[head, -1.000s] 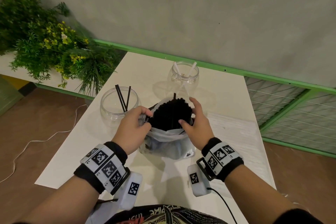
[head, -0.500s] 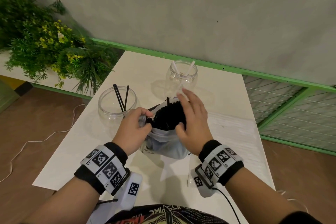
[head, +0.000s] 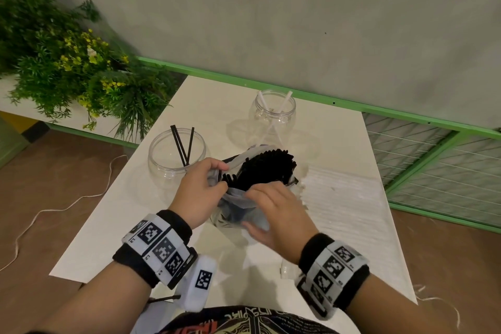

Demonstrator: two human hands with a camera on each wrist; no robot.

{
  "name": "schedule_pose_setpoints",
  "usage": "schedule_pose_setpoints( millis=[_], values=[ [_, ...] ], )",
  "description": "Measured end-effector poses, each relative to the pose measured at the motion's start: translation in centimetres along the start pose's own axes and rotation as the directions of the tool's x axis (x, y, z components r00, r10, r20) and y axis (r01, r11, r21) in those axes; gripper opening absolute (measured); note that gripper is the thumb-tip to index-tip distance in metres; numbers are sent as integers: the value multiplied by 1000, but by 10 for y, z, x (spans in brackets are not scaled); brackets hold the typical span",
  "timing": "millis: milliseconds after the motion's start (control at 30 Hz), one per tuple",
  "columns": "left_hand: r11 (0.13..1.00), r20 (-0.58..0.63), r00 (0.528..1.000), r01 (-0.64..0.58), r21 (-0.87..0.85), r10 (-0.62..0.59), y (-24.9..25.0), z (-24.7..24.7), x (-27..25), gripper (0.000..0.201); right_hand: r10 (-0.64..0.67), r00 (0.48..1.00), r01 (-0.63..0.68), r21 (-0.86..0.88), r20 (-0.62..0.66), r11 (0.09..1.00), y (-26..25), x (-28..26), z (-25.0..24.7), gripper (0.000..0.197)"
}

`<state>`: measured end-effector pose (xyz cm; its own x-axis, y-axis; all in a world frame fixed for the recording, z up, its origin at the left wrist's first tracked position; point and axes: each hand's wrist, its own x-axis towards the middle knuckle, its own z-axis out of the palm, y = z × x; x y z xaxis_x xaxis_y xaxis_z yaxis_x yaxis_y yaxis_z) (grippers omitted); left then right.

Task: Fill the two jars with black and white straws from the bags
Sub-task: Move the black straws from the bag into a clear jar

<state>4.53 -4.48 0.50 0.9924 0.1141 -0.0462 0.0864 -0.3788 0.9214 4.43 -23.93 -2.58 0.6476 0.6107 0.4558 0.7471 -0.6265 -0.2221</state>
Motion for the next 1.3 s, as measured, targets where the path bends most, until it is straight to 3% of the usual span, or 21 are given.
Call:
schedule_pose_setpoints(
  millis=[100,200,333,367,500,567,667,733,867,933,1067,1200,1300],
  values=[
    [999,14,1000,22,-41,-22,5,5,-2,35,141,986,-133,-90,84,987,-3,-1,18,64],
    [1000,24,1000,3,-28,-2,5,7,-2,39,183,982,-179,-81,46,981,-3,5,25,53],
    [997,94,995,39,61,-44,1,9,-4,50,139,990,-139,7,-22,990,1,6,30,24],
    [996,115,991,71,46,-75,1,10,-6,51,117,993,-117,15,-30,993,3,5,32,23],
    [993,110,987,118,3,-117,6,15,-8,58,47,999,-47,-18,0,999,8,5,37,49],
    [993,88,990,113,-13,-112,8,16,-6,60,24,1000,-24,-23,1,999,10,3,36,46],
    [989,89,988,134,-67,-128,6,17,-2,61,-8,999,7,-37,-35,999,13,-7,30,25],
    [986,90,986,148,-80,-140,4,18,-2,62,36,998,-37,-14,-58,999,16,-10,26,22],
    [980,103,985,151,-131,-138,4,23,-4,63,284,958,-282,42,-48,958,19,1,24,50],
    [977,105,985,151,-150,-136,4,24,-3,63,376,925,-370,96,-50,924,15,4,23,51],
    [976,106,986,146,-161,-130,4,24,-2,67,292,955,-282,143,-56,949,13,-6,21,16],
    [984,99,989,124,-126,-112,2,24,1,66,223,970,-240,223,97,945,20,-21,21,33],
    [989,101,990,107,-102,-97,2,24,2,69,393,908,-418,391,146,820,21,-11,14,30]
  ],
)
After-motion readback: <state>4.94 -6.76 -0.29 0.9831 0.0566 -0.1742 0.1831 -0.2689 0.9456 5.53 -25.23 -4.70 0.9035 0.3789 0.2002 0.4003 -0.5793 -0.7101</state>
